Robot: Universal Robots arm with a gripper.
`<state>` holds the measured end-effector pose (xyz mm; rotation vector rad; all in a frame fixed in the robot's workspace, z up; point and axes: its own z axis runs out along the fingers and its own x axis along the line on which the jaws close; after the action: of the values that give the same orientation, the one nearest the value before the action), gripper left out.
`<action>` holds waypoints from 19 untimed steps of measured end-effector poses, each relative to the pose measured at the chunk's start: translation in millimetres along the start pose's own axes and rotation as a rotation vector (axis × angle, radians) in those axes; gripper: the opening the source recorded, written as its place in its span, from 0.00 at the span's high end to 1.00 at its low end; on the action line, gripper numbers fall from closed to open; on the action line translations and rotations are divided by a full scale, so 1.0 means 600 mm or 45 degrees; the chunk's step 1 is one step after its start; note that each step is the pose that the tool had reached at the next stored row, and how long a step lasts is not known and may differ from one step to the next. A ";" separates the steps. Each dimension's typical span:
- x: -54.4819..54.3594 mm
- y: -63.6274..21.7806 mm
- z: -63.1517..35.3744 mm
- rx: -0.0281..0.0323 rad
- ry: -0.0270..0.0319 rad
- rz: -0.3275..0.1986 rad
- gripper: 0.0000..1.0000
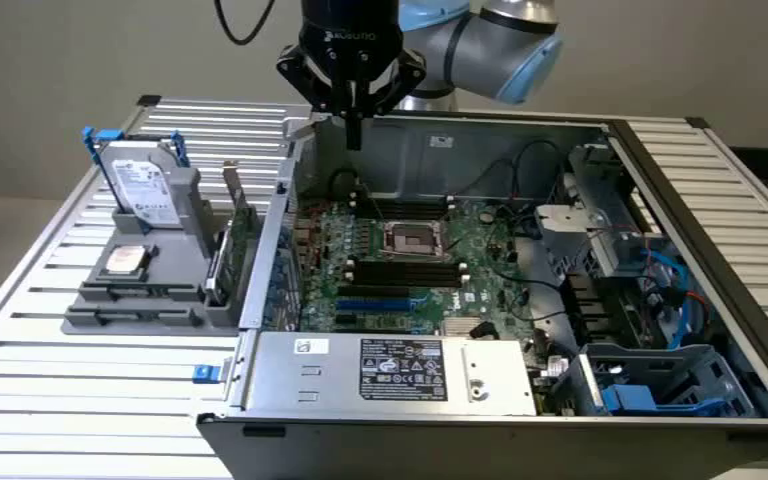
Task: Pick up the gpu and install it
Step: 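Reach for the gpu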
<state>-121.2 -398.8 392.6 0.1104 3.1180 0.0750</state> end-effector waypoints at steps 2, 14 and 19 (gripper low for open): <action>0.000 0.000 0.000 0.0000 0.0000 0.000 0.89; 0.032 -0.002 0.000 0.0012 0.0174 0.001 0.89; 0.070 -0.005 0.003 0.0026 0.0363 0.002 0.89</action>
<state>-163.3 -398.8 390.1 0.1124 3.1466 0.0741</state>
